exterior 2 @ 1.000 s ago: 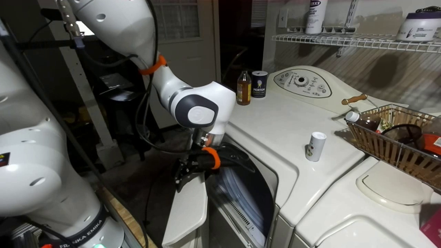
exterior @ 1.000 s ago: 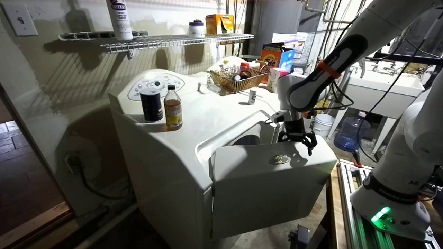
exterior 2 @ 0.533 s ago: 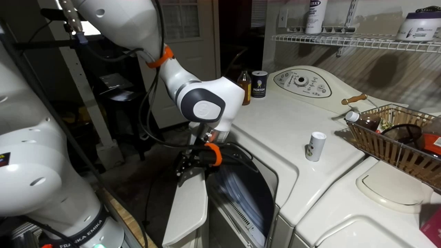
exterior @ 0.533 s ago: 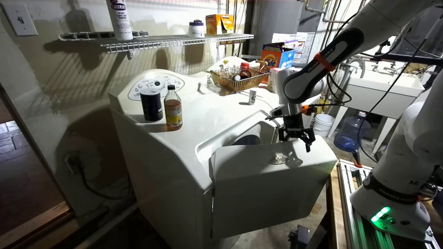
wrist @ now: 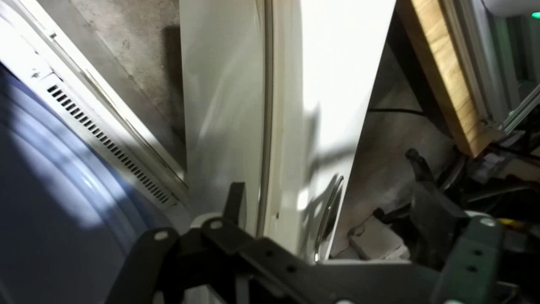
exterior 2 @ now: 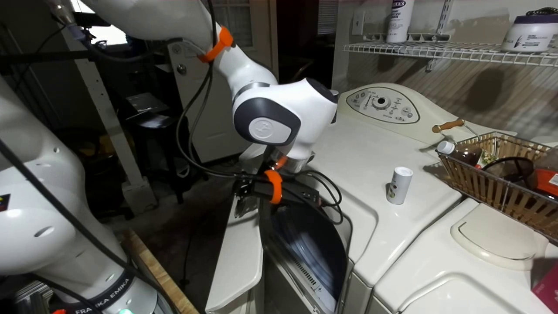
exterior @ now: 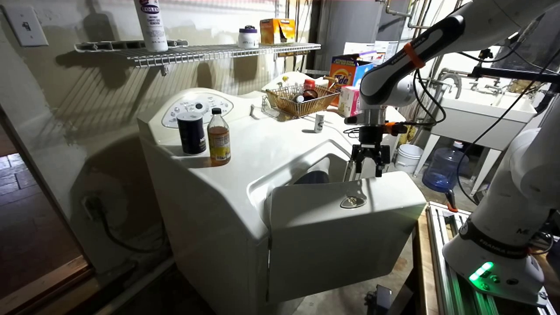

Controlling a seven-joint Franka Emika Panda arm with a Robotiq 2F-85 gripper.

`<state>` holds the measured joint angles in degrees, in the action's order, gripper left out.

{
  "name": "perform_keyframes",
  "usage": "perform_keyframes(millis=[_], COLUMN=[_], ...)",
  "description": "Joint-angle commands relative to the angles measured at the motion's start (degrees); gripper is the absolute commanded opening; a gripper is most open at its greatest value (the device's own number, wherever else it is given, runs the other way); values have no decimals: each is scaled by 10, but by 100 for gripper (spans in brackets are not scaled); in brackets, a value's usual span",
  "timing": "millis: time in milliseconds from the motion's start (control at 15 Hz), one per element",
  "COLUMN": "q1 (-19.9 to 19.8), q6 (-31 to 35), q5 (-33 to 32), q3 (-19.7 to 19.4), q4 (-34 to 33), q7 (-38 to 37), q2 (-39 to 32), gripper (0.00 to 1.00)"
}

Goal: Open the door of the left washing machine

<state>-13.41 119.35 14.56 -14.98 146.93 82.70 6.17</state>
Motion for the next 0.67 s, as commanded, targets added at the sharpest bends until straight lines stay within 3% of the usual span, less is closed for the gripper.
perform_keyframes(millis=[0, 467, 533, 600], q1=[-8, -9, -6, -6], q6=[23, 126, 97, 110], q5=[27, 31, 11, 12], q3=[-15, -22, -25, -25], q4=[-14, -37, -39, -38], q7=[-65, -231, -197, -212], q2=[15, 6, 8, 7], gripper=[100, 100, 100, 100])
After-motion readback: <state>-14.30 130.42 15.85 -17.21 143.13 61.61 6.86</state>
